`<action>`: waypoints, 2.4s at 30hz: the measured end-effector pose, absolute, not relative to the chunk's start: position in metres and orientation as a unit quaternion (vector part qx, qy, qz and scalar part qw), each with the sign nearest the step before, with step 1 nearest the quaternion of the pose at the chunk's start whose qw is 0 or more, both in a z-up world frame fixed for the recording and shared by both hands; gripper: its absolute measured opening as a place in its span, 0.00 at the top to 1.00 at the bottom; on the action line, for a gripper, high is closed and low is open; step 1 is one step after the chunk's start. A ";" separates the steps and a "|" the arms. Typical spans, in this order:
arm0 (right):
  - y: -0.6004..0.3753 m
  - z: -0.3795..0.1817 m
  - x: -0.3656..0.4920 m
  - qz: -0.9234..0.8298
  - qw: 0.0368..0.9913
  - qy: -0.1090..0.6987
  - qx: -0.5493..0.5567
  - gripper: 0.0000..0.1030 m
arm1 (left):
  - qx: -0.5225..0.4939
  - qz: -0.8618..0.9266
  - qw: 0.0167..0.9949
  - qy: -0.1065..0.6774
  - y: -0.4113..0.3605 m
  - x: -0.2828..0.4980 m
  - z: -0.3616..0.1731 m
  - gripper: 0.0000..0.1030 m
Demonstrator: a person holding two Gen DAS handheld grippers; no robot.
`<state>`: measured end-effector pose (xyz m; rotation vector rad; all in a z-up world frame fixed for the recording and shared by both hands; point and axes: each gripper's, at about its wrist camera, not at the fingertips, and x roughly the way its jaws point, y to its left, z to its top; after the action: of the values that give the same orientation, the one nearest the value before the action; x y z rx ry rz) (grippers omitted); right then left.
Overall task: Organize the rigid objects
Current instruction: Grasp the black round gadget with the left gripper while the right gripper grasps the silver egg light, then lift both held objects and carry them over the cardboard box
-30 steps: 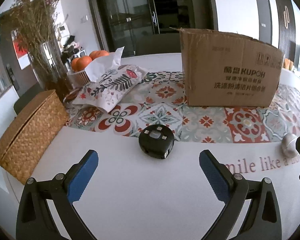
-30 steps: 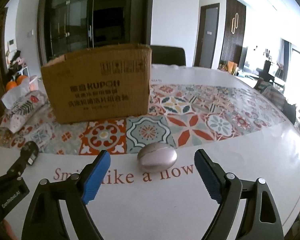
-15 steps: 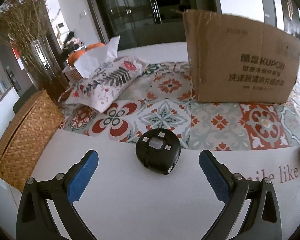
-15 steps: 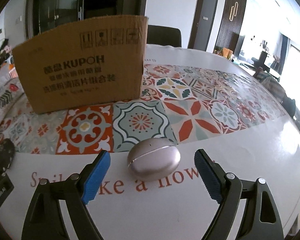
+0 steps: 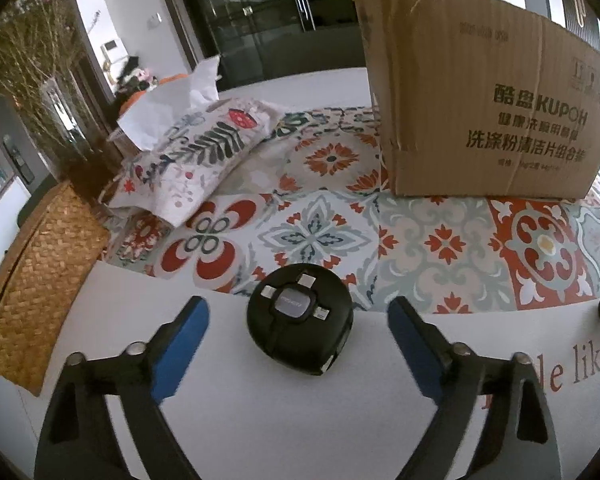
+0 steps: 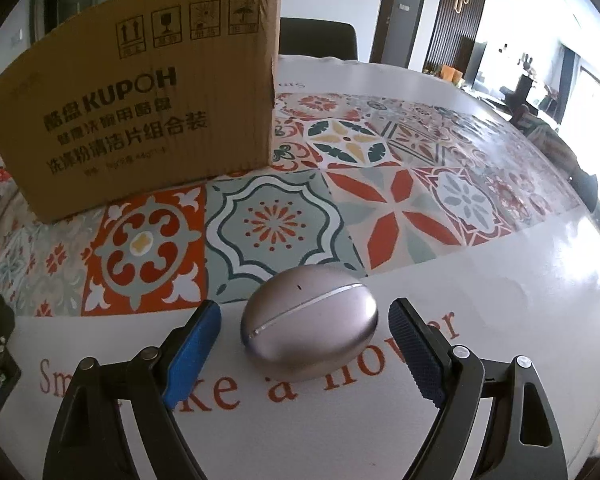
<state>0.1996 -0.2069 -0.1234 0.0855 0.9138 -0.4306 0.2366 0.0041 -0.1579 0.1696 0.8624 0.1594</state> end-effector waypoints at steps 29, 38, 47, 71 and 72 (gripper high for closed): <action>-0.185 -0.080 0.167 -0.120 0.914 0.384 0.056 0.37 | 0.034 -0.013 0.918 0.396 0.003 0.203 -0.125 0.46; -0.183 -0.056 0.157 -0.098 0.924 0.364 0.059 0.37 | 0.034 -0.029 0.927 0.372 -0.001 0.194 -0.100 0.46; -0.186 -0.031 0.151 -0.084 0.934 0.341 0.062 0.37 | 0.034 -0.046 0.935 0.351 -0.006 0.189 -0.075 0.46; -0.188 0.028 0.186 -0.025 0.947 0.313 0.065 0.38 | 0.030 -0.098 0.940 0.327 -0.018 0.224 -0.012 0.46; -0.190 0.029 0.190 -0.022 0.946 0.316 0.066 0.38 | 0.031 -0.100 0.939 0.327 -0.019 0.228 -0.009 0.46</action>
<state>0.1899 -0.1895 0.0294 0.1350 0.6431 -0.0444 0.2276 -0.0194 -0.0093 0.0629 0.6667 -0.2046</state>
